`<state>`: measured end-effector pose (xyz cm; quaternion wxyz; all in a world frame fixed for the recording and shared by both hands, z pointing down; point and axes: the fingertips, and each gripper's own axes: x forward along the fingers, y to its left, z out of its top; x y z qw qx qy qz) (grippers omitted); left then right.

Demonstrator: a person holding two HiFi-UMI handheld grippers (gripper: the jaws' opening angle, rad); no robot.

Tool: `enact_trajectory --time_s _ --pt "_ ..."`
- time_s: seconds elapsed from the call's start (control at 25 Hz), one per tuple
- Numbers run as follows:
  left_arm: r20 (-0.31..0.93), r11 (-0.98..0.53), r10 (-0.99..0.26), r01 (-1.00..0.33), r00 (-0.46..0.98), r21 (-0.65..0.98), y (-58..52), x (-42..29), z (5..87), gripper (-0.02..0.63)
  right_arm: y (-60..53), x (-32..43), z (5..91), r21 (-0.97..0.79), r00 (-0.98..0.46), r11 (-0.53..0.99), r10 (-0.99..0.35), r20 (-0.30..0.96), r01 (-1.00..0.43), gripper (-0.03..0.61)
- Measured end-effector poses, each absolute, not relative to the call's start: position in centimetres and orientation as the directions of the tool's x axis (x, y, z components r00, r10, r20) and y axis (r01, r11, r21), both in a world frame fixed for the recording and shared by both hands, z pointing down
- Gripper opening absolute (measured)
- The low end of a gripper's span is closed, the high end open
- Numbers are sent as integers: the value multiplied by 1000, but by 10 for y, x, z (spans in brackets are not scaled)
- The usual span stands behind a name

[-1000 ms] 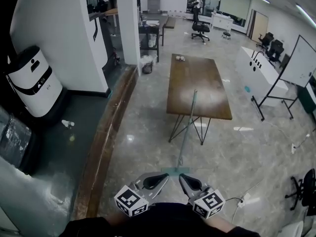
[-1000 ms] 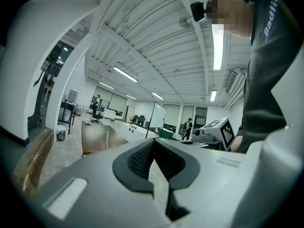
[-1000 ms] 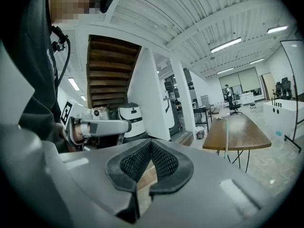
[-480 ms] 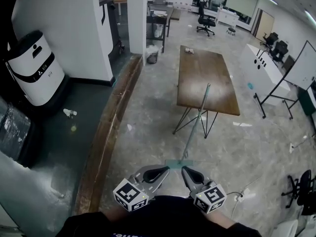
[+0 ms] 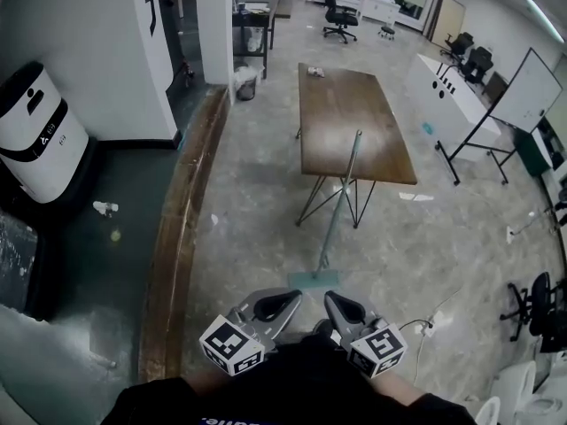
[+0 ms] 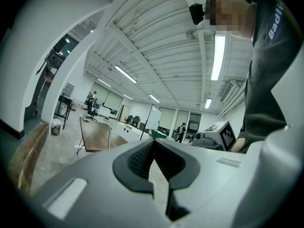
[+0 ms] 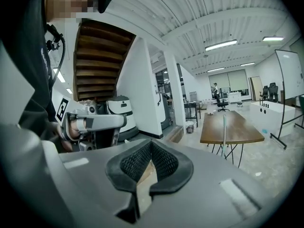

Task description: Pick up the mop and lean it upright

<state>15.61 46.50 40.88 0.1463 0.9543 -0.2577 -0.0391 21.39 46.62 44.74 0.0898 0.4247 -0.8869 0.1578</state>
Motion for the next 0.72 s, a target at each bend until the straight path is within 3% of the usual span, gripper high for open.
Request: enact_trajectory --time_s 0.72 --pt "80 -774 -591 -592 803 227 342 229 403 20 335 292 453 -253 -702 656 -681 207 -711 6"
